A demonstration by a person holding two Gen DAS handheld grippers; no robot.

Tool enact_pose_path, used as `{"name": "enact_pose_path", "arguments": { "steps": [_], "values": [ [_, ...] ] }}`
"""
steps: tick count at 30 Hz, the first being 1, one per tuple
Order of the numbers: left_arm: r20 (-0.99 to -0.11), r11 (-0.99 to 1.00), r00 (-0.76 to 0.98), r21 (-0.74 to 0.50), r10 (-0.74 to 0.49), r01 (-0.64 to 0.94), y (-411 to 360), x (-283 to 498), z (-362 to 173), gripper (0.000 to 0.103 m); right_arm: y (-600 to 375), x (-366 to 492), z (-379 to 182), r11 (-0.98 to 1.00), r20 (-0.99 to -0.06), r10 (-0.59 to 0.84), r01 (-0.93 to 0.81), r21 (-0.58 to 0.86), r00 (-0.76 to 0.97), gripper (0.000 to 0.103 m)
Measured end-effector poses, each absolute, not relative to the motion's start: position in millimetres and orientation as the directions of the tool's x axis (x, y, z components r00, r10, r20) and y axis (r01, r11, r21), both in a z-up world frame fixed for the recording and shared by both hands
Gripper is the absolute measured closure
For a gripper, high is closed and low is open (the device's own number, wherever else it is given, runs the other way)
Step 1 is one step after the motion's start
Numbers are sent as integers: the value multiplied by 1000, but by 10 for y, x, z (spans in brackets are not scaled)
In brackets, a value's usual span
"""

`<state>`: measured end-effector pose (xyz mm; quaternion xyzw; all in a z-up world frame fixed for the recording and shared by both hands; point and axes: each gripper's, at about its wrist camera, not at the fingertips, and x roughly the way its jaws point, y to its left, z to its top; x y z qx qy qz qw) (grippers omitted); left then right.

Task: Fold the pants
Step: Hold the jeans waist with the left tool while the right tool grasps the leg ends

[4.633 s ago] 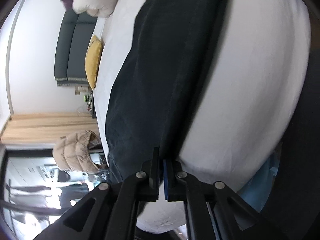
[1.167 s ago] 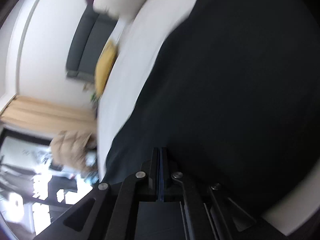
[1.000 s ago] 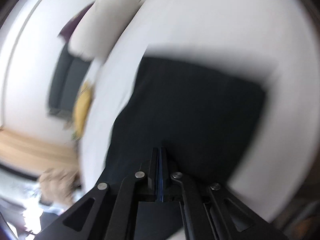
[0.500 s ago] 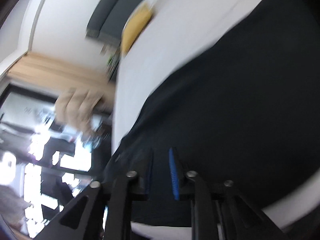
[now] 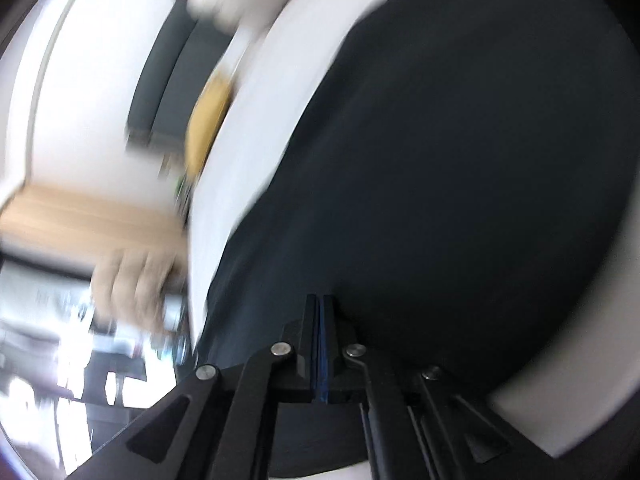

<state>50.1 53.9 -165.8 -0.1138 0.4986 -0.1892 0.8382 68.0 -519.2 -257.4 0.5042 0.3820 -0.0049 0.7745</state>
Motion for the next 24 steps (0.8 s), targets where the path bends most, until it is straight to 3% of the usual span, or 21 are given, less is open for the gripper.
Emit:
{"name": "enact_pose_path", "arguments": {
  "steps": [3, 5, 7, 9, 13, 17, 24],
  "values": [
    [-823, 932, 439, -315, -361, 178, 587, 373, -1576, 95, -6092, 382, -2408, 470, -644, 134, 524, 710, 753, 97],
    [-831, 942, 443, -292, -335, 163, 566, 342, -1510, 95, -6500, 211, -2261, 451, -694, 5, 618, 644, 720, 83],
    [-824, 937, 445, -297, -350, 186, 401, 370, -1404, 95, -6698, 83, -2039, 467, -685, -71, 631, 619, 725, 49],
    [-806, 918, 442, -320, -394, 235, 143, 399, -1293, 95, -6757, -19, -1861, 509, -652, -108, 605, 612, 751, 37],
    [-754, 831, 365, -436, -547, 345, -524, 551, -1175, 95, -6894, -220, -2009, 434, -619, -49, 575, 693, 784, 37],
    [-756, 791, 295, -448, -584, 417, -1067, 672, -1268, 95, -6796, -176, -2367, 299, -586, 41, 550, 780, 809, 38],
    [-798, 803, 179, -510, -575, 308, -993, 630, -1691, 95, -6928, -160, -2529, 194, -514, 85, 491, 849, 854, 40]
  ]
}}
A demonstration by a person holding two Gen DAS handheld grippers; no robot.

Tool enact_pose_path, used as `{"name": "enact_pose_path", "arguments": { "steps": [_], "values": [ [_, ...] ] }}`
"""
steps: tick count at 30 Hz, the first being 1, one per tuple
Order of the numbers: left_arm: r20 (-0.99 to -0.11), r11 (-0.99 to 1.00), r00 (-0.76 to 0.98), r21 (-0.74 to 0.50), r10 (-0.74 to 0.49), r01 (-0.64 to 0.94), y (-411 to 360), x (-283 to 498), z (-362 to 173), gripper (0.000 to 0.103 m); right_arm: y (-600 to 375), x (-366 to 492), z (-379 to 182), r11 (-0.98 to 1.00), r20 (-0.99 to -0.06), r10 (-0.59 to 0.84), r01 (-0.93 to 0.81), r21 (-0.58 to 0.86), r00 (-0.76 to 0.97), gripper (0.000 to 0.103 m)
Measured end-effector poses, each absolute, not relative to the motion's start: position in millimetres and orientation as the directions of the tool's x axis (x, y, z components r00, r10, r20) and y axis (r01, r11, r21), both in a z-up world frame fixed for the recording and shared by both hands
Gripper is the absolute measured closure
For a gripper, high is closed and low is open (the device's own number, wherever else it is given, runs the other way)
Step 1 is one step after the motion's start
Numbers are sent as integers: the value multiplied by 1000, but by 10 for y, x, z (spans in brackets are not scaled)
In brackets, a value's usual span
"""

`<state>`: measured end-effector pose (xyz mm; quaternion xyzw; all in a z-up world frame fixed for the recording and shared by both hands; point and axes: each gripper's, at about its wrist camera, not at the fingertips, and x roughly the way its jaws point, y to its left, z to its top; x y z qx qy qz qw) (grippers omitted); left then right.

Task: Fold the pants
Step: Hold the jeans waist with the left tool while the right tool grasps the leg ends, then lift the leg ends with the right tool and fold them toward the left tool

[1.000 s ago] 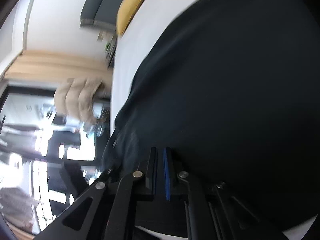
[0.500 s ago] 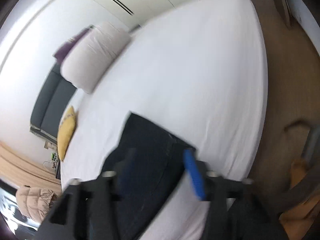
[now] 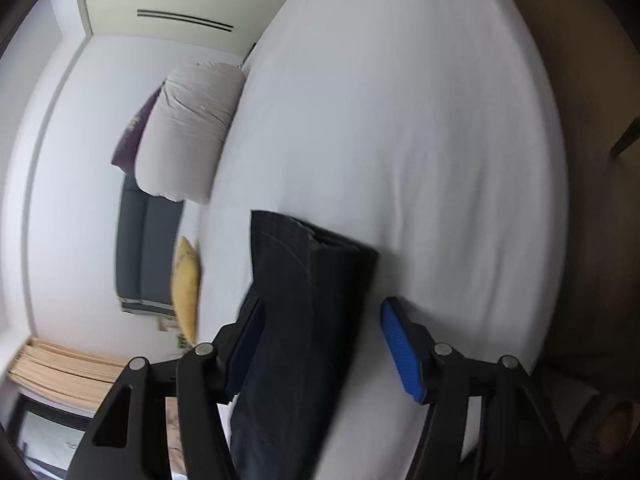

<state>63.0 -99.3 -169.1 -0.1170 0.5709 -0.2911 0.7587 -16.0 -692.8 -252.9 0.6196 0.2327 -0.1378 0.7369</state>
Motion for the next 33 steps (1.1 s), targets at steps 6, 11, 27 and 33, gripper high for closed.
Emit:
{"name": "enact_pose_path", "arguments": {
  "steps": [6, 11, 27, 33],
  "values": [
    [-759, 773, 175, -578, -627, 261, -742, 558, -1829, 95, -6987, 28, -2545, 138, -415, 136, 398, 907, 900, 56],
    [-752, 767, 174, -590, -636, 253, -642, 545, -1863, 95, -7058, 133, -2691, 45, -339, 130, 336, 941, 932, 84],
    [-724, 751, 200, -629, -660, 200, -534, 685, -1906, 95, -5941, 588, -1548, 649, -546, 97, 363, 669, 832, 94],
    [-684, 708, 192, -696, -704, 116, -326, 728, -1922, 95, -4094, 859, -1524, 987, -757, 16, 110, 115, 653, 94]
  ]
}}
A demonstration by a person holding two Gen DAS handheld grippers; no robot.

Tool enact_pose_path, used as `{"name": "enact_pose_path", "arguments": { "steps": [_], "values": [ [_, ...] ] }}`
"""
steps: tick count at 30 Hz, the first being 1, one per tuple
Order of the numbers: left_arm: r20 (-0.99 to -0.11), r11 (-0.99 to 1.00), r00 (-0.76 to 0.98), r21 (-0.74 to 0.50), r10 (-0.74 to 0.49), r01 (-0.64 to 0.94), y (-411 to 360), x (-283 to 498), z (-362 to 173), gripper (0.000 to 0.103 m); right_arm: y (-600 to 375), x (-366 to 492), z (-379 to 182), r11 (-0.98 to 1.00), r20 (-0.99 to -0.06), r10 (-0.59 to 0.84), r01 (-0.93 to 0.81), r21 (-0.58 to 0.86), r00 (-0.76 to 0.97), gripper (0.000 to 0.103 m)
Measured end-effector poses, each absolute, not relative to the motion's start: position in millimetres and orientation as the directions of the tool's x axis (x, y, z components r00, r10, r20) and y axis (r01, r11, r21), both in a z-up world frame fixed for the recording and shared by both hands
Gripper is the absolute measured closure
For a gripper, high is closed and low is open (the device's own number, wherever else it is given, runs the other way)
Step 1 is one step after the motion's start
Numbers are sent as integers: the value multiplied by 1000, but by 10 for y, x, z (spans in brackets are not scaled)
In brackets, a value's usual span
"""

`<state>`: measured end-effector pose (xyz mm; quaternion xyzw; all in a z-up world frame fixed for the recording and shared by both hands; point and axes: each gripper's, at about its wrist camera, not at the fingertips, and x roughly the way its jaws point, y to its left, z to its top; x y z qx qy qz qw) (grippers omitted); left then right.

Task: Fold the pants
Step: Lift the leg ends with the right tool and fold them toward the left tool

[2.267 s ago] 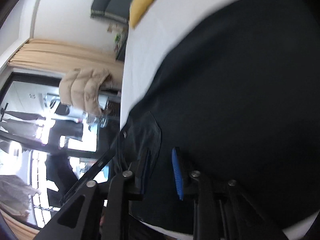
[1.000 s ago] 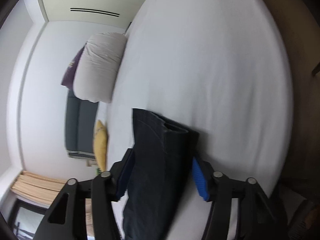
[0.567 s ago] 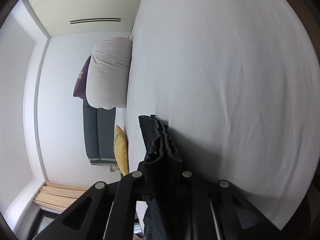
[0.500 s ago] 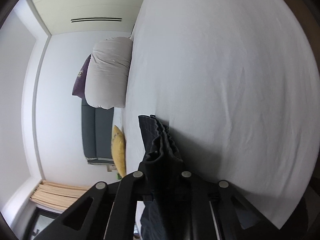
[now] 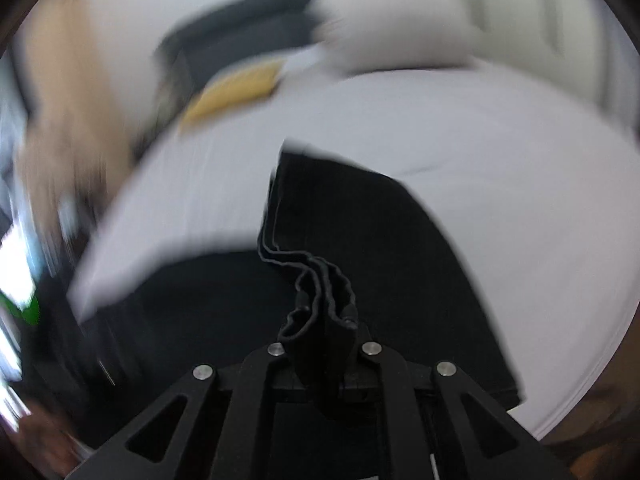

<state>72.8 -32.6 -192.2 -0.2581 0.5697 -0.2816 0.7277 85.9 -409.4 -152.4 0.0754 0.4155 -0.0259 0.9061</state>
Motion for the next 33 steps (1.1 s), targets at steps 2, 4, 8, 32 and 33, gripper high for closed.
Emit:
{"name": "enact_pose_path", "arguments": {
  "steps": [2, 4, 8, 32, 33],
  "values": [
    [-651, 672, 188, -736, -735, 80, -264, 748, -1916, 91, -3701, 935, -1803, 997, -804, -81, 54, -61, 590, 94],
    [-627, 647, 183, -759, -757, 75, -252, 765, -1881, 69, -3560, 942, -1925, 985, -795, -157, 38, -166, 586, 93],
    [-550, 573, 206, -817, -810, 73, -327, 822, -1776, 17, -3619, 937, -1862, 986, -784, -149, 35, -161, 603, 94],
    [-607, 599, -16, -787, -794, 148, -511, 1379, -1692, 90, -2375, 488, -1463, 923, -661, -58, -213, -322, 748, 94],
    [-617, 609, -9, -779, -787, 153, -434, 1377, -1693, 91, -2319, 492, -1473, 918, -665, -50, -227, -325, 745, 94]
  ]
}}
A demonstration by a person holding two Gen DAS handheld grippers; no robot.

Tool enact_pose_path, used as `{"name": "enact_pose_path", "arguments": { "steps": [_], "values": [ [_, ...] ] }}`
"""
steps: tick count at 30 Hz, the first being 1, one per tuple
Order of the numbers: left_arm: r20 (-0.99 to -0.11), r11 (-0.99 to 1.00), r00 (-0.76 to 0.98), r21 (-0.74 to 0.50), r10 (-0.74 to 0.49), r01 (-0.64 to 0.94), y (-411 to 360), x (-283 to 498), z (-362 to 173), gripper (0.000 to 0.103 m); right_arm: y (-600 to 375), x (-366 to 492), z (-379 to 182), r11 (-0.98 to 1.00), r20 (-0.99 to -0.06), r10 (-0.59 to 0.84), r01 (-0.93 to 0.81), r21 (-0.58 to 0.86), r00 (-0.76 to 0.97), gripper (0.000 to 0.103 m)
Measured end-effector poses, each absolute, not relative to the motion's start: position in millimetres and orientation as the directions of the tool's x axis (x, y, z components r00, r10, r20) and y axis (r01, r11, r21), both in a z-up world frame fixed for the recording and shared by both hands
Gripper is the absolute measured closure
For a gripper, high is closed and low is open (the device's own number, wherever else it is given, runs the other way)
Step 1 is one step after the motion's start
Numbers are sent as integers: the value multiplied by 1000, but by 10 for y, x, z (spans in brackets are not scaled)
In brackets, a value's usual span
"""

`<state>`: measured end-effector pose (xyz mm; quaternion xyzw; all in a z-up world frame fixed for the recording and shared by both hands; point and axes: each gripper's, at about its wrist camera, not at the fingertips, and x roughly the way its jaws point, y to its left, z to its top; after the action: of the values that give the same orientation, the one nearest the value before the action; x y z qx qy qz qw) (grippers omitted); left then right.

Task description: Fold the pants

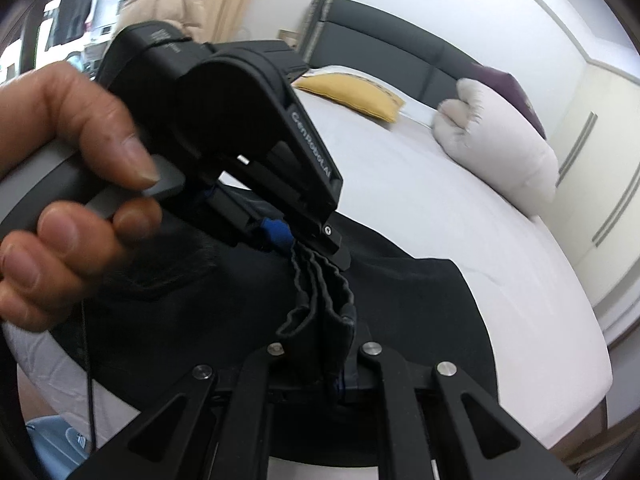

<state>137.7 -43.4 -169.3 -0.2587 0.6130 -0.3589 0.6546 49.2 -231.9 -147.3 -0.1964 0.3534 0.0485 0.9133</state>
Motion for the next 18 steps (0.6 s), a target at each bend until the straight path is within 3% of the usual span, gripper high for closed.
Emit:
{"name": "enact_pose_path", "arguments": {
  "steps": [18],
  "values": [
    [-713, 714, 54, -691, -699, 118, 53, 1166, -2010, 93, -1835, 749, -1990, 883, -775, -12, -357, -305, 632, 90]
  ]
}}
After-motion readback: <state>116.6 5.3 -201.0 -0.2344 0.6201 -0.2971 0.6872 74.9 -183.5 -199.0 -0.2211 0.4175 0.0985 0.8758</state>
